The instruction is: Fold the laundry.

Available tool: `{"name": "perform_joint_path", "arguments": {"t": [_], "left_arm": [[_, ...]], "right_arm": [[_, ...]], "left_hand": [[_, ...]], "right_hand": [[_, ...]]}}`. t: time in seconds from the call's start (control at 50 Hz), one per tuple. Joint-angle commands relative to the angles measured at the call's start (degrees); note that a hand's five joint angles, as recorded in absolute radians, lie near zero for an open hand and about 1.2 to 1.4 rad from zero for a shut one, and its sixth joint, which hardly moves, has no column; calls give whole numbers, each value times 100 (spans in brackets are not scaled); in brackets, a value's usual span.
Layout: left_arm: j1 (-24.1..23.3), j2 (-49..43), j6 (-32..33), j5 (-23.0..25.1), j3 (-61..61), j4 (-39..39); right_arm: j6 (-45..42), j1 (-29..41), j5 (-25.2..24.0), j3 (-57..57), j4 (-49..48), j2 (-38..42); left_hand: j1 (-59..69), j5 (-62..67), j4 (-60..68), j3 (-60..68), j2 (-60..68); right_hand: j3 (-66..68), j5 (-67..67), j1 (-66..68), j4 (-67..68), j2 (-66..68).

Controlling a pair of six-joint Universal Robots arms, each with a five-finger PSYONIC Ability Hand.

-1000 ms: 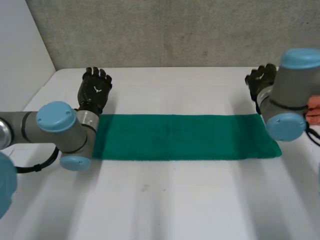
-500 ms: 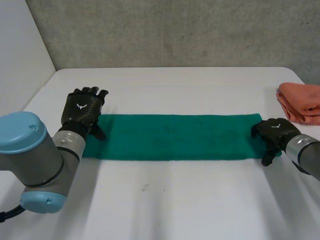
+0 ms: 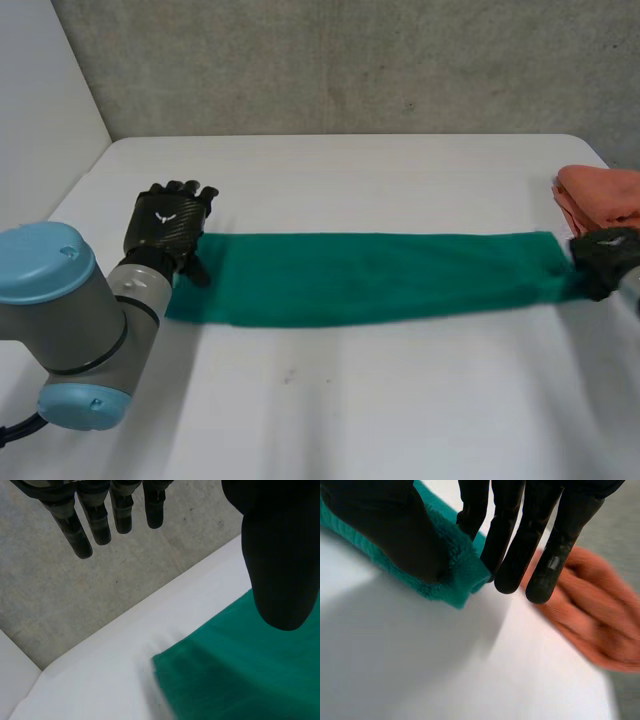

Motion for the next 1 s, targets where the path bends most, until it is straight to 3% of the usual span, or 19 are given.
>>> {"name": "perform_joint_path", "arguments": {"t": [0.02, 0.1, 0.18, 0.28, 0.36, 0.46, 0.54, 0.62, 0.72, 0.74, 0.76, 0.8, 0.82, 0.9, 1.0], "left_arm": [[-11, 92, -3, -25, -6, -104], [-2, 110, -12, -25, -15, -148], [-2, 119, -12, -25, -15, -166], [24, 145, -12, -42, -15, -166], [42, 181, -12, -42, -15, -166], [50, 242, -12, -42, -15, -166], [50, 242, -12, -42, -24, -166], [42, 233, -12, -42, -24, -166], [15, 181, -12, -25, -6, -157], [7, 163, -12, -25, 3, -157], [7, 146, -12, -16, 20, -157], [-11, 137, -12, 19, 73, -157], [-11, 137, -12, 37, 91, -148], [-204, 110, -12, 63, 336, -148], [-643, -214, -21, 54, 793, -157]], "right_arm": [[-1555, -1014, 64, 51, -44, -265], [-2022, -1129, 82, -72, -114, -257], [-1856, -612, 29, -196, -272, -336], [-1601, 627, -207, -266, -737, -748], [-1592, 1699, -690, -354, -1195, -846], [-1583, 3112, -1332, -687, -1406, -338], [-1592, 4088, -1561, -1196, -1310, 338], [-1557, 4565, -1623, -1557, -1178, 971], [-1513, 4681, -1614, -1751, -985, 1290], [-1495, 4681, -1606, -1760, -932, 1290], [-1434, 4646, -1519, -1786, -810, 1264], [-1294, 4619, -1448, -1795, -686, 1203], [-1171, 4619, -1395, -1795, -607, 1150], [-74, 4383, -868, -1655, -177, 711], [1595, 3190, -411, -963, 517, 70]], "left_hand": [[-107, -242, -143, -193, -150], [-107, -242, -143, -193, -150], [-107, -242, -143, -193, -150], [-107, -242, -143, -193, -150], [-124, -259, -160, -210, -167], [-129, -264, -165, -215, -171], [-129, -264, -165, -215, -171], [-129, -264, -165, -215, -171], [-129, -264, -165, -215, -171], [-129, -264, -165, -215, -171], [-129, -264, -165, -215, -171], [-129, -264, -165, -215, -171], [-129, -264, -165, -215, -171], [-129, -264, -165, -215, -171], [-129, -264, -165, -215, -171]], "right_hand": [[1249, 1356, 2437, 1186, 1288], [1249, 1356, 2437, 1186, 1288], [1249, 1356, 2437, 1186, 1288], [1249, 1356, 2437, 1186, 1288], [1249, 1356, 2437, 1186, 1288], [1249, 1356, 2437, 1186, 1288], [1249, 1356, 2437, 1186, 1288], [1249, 1356, 2437, 1186, 1288], [1249, 1356, 2437, 1186, 1288], [572, 679, 1760, 509, 611], [-2399, -2292, -1211, -2462, -2360], [-5123, -5017, -3936, -5187, -5085], [-5751, -5644, -4563, -5814, -5712], [-5751, -5644, -4563, -5814, -5712], [-5751, -5644, -4563, -5814, -5712]]}}
